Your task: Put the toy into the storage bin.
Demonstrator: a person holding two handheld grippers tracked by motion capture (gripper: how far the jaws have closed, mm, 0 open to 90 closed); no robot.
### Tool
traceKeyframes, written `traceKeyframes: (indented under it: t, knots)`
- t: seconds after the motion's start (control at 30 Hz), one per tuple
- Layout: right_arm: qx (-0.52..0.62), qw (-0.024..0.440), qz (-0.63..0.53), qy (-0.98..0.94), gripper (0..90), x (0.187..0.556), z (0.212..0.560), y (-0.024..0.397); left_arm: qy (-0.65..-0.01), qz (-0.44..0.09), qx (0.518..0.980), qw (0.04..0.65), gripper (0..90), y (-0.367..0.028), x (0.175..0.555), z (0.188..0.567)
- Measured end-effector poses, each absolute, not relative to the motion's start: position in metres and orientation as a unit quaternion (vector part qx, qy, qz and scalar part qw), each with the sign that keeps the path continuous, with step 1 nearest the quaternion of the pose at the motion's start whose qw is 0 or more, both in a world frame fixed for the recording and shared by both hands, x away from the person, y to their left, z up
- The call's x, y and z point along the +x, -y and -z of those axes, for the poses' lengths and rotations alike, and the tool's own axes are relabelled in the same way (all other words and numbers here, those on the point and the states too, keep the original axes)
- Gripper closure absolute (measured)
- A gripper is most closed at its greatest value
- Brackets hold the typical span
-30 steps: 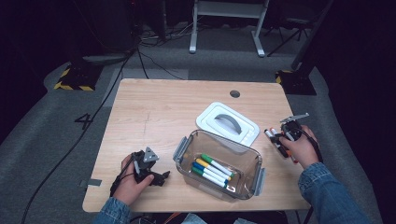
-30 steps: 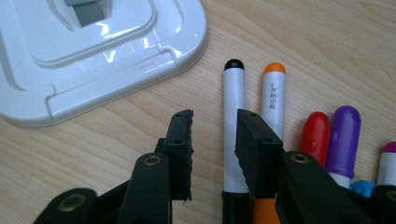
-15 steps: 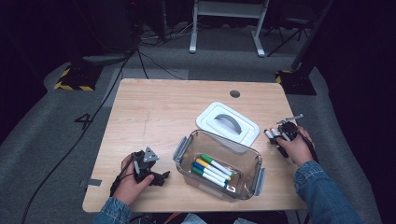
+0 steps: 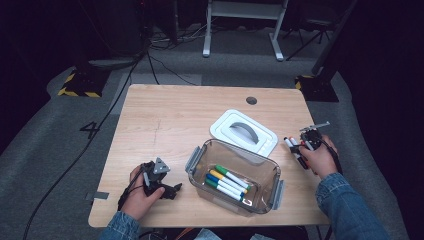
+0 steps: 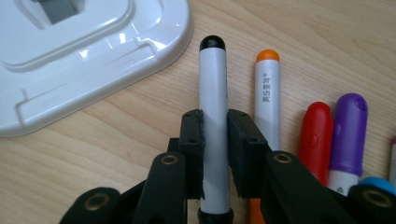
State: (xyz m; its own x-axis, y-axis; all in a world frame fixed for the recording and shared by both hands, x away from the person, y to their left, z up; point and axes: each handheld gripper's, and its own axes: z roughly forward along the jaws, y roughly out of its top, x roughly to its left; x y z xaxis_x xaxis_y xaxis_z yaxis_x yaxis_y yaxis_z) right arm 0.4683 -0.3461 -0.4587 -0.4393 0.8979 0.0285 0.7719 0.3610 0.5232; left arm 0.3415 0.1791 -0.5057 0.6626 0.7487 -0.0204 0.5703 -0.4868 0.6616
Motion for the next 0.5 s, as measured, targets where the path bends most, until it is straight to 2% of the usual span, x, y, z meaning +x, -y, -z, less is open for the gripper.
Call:
traceKeyframes:
  t: [0.2, 0.5]
  knots:
    - [0.511, 0.124, -0.264, -0.809, 77.0, 0.459, 0.438, 0.347, -0.387, -0.136, 0.851, 0.326, 0.1, -0.179, 0.342, 0.506]
    - [0.478, 0.117, -0.309, -0.814, 76.9, 0.438, 0.384, 0.330, -0.387, -0.137, 0.851, 0.326, 0.2, -0.179, 0.342, 0.506]
